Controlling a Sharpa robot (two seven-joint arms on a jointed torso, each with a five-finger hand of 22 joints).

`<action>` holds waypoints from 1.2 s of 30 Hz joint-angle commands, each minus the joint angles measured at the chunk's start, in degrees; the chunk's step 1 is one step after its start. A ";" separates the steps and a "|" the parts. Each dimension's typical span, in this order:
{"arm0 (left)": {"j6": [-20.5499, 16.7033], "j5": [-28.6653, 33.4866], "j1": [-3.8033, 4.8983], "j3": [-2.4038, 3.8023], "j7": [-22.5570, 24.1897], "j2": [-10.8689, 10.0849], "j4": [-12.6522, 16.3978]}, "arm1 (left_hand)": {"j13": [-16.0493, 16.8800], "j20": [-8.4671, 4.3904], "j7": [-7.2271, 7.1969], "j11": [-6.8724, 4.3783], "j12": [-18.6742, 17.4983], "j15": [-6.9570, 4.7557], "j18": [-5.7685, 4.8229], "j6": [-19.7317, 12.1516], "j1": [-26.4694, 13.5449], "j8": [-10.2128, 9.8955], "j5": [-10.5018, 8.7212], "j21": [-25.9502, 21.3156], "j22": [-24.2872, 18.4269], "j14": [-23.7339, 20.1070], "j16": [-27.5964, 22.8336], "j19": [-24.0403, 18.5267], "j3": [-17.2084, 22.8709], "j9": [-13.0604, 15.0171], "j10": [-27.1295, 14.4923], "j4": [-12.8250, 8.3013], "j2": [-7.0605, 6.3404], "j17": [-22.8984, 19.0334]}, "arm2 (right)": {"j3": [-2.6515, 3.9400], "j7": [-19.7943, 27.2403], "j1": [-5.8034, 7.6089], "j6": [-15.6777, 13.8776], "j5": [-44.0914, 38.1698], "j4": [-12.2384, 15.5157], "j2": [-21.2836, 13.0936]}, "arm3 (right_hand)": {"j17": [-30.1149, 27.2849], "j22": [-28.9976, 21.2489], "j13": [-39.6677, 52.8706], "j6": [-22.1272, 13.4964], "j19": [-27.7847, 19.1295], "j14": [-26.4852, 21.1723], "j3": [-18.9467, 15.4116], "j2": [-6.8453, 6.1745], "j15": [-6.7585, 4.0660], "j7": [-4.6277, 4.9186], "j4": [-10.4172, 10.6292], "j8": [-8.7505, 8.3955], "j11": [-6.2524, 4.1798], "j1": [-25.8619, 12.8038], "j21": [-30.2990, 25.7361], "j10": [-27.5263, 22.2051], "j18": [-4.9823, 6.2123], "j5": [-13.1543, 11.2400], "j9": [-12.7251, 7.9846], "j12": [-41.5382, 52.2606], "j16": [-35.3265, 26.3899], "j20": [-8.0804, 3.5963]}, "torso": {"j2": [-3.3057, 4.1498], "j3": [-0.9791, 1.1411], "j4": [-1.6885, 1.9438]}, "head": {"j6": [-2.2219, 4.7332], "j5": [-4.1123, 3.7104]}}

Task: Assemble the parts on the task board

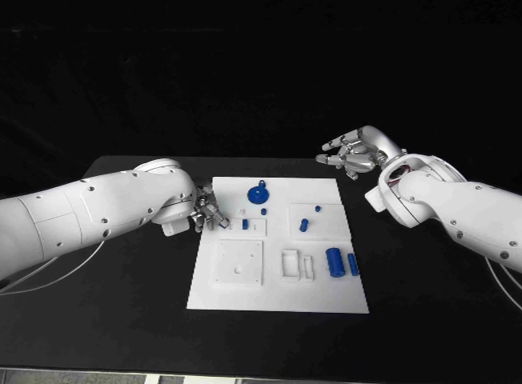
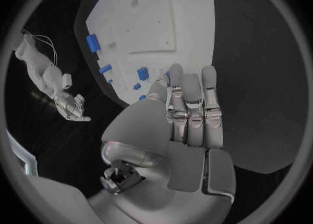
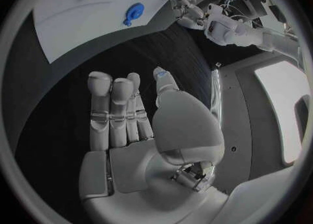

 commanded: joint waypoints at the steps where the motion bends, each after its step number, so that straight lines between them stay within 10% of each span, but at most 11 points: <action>1: -2.85 2.75 -0.74 -0.46 0.24 -0.11 -0.15 | -0.05 -0.60 -0.52 -0.61 1.27 -0.14 -0.28 1.52 0.85 0.28 -8.63 1.12 1.44 0.56 0.37 -0.18 8.79 0.86 2.69 -6.18 0.05 0.31 | 0.03 0.67 -0.06 0.43 -0.15 0.05 0.04 | -0.06 3.48 -0.05 -0.27 2.76 0.18 0.14 0.25 -0.25 0.03 -0.02 -0.06 0.06 -0.10 -0.04 0.34 0.40 0.18 0.01 -0.02 0.04 -0.47 | 0.05 0.00 0.07 | 0.10 -0.07; 7: -5.93 5.08 -0.82 -0.46 1.32 -0.66 -0.17 | -0.90 -0.62 -1.17 -1.00 3.68 -0.27 0.11 3.72 -2.94 -0.11 -7.89 4.48 1.32 1.37 0.60 -1.07 20.02 4.45 2.66 -5.19 -5.12 1.43 | 0.03 0.70 -0.12 0.43 -0.13 0.01 0.07 | -0.06 3.48 -0.05 -0.27 2.76 0.18 0.14 0.25 -0.25 0.03 -0.02 -0.06 0.06 -0.10 -0.04 0.34 0.40 0.18 0.01 -0.02 0.04 -0.47 | 0.09 0.00 -0.01 | 0.24 0.13; 13: -7.92 7.76 -0.86 -0.45 2.19 -1.42 0.10 | -1.31 -0.73 -1.47 -1.15 4.64 -0.40 0.19 4.14 -3.47 -0.37 -7.24 6.04 1.26 1.61 0.49 -1.60 23.23 8.16 2.71 -4.20 -6.87 2.26 | 0.03 0.73 -0.20 0.44 -0.07 0.00 0.08 | -0.06 3.48 -0.05 -0.27 2.76 0.18 0.14 0.25 -0.25 0.03 -0.02 -0.06 0.06 -0.10 -0.04 0.34 0.40 0.18 0.01 -0.02 0.04 -0.47 | 0.10 0.02 -0.03 | 0.27 0.07; 36: -9.70 26.25 -0.84 -0.10 11.34 -5.92 2.91 | -1.50 -1.16 -1.74 -1.48 5.99 -0.76 0.14 5.09 -3.90 -1.14 -6.05 7.39 1.22 2.32 0.36 -1.70 24.89 11.52 2.74 -4.85 -7.80 3.12 | 0.03 1.45 -0.63 0.27 -0.02 0.32 0.04 | -0.06 3.55 -0.02 -0.13 2.77 0.21 0.45 0.67 -0.28 0.05 -1.13 -0.07 -0.01 0.64 0.27 0.36 0.36 0.06 0.01 -0.02 0.05 -0.49 | 0.04 0.00 0.03 | 0.91 0.47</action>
